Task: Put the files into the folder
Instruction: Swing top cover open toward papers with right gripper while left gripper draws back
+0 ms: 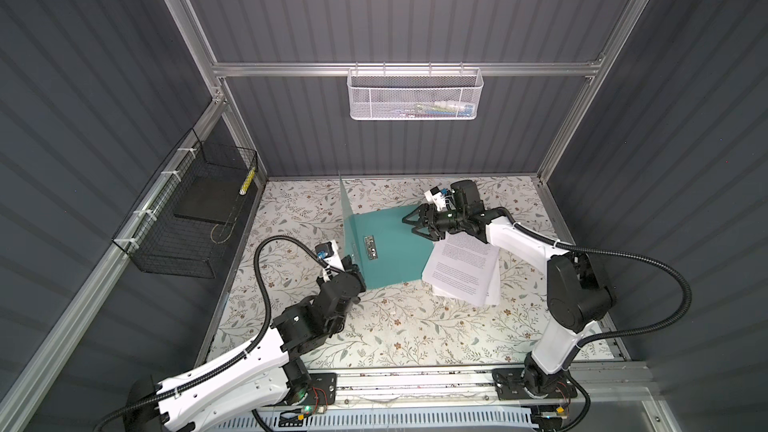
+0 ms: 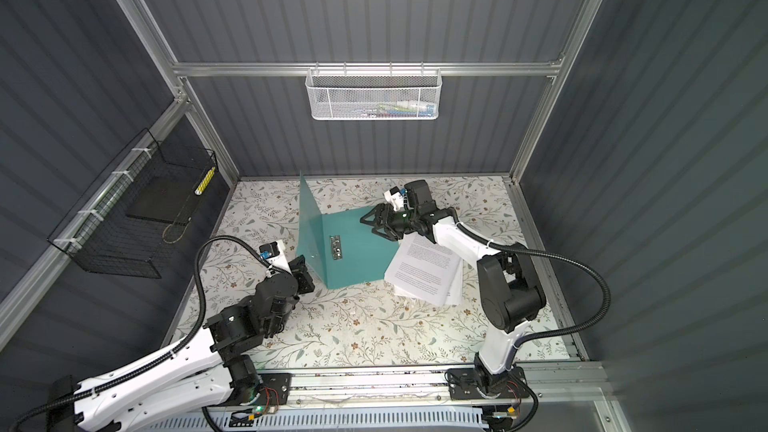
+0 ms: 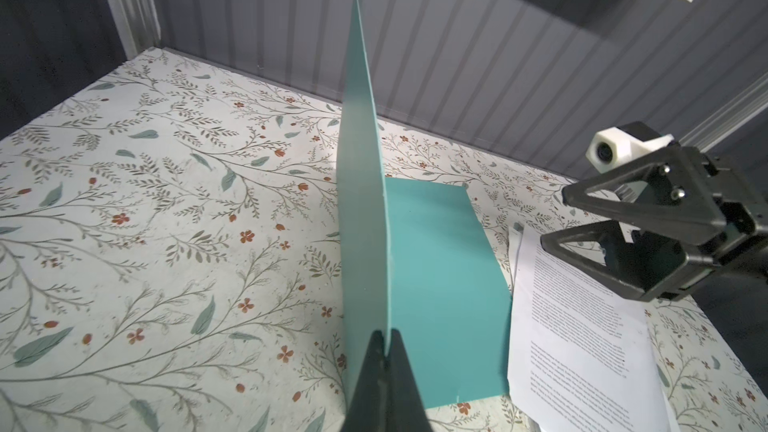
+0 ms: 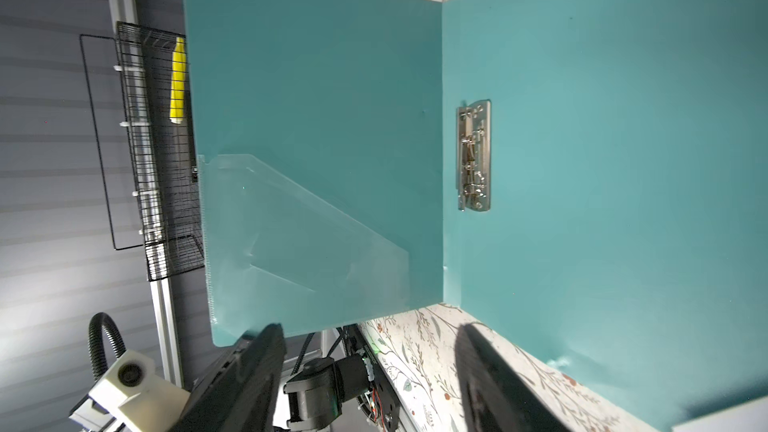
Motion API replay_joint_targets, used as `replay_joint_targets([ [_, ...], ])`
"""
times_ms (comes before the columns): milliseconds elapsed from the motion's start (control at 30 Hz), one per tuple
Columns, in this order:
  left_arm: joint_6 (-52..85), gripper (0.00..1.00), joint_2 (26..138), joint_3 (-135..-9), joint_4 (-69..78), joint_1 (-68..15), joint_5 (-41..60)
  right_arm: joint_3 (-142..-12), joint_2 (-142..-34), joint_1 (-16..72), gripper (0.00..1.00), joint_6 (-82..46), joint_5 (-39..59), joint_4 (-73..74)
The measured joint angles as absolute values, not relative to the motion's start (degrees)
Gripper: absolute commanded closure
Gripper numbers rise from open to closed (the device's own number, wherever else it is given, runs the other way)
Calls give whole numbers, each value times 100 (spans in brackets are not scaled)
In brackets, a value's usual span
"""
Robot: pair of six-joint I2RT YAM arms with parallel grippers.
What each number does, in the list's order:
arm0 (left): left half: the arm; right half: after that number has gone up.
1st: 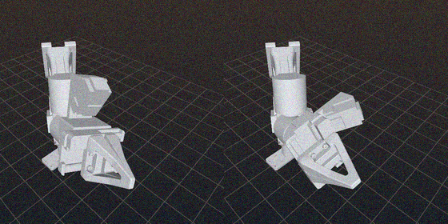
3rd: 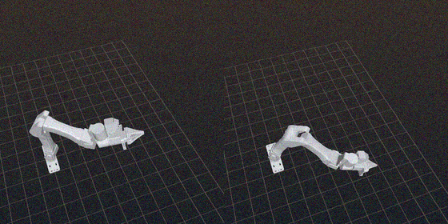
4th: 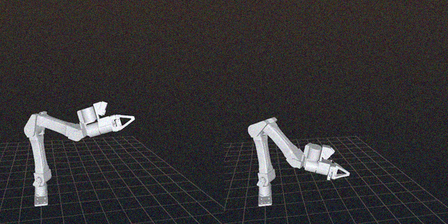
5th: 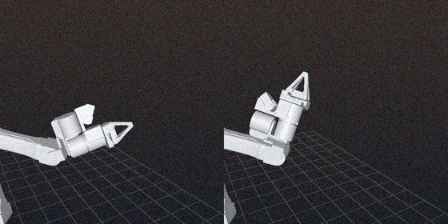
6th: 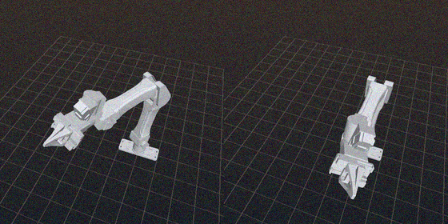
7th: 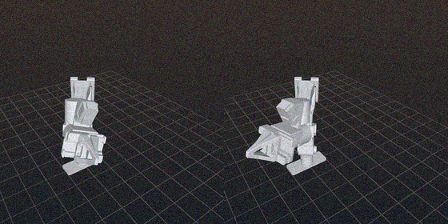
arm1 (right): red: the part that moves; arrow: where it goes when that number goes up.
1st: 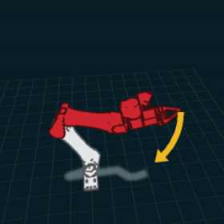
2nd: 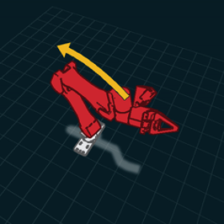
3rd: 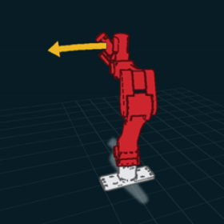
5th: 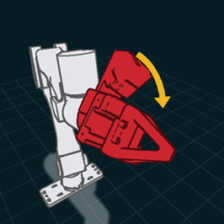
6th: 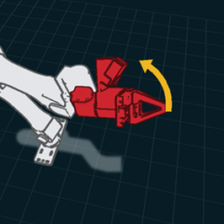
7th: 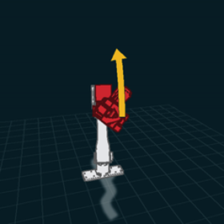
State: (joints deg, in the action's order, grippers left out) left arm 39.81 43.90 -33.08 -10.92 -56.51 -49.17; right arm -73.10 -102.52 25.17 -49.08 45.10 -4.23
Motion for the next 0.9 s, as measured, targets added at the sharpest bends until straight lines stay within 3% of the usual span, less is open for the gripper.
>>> replay_joint_targets([
  [167, 4469, 100, 4073, -3271, -1863, -5651, -5343, -7085, -10578, 2517, 34, -4587, 4226, -600],
  [200, 4641, 89, 4034, -3262, -2062, -5651, -5468, -7041, -10652, 2517, 34, -4532, 4182, -624],
  [233, 4838, 68, 4003, -3251, -2274, -5651, -5594, -7002, -10731, 2517, 34, -4477, 4154, -637],
  [300, 5269, 44, 3953, -3225, -2729, -5651, -5837, -6932, -10840, 2519, 34, -4416, 4108, -652],
  [367, 5830, 37, 3931, -3216, -3249, -5651, -6069, -6884, -10908, 2526, 34, -4351, 4060, -690],
  [633, 7933, 35, 4045, -3232, -5256, -5651, -6626, -6781, -10925, 2574, 34, -4147, 3898, -746],
  [900, 6785, 35, 4606, -3854, -4584, -5651, -6479, -6650, -10884, 2587, 34, -3948, 3743, -860],
])
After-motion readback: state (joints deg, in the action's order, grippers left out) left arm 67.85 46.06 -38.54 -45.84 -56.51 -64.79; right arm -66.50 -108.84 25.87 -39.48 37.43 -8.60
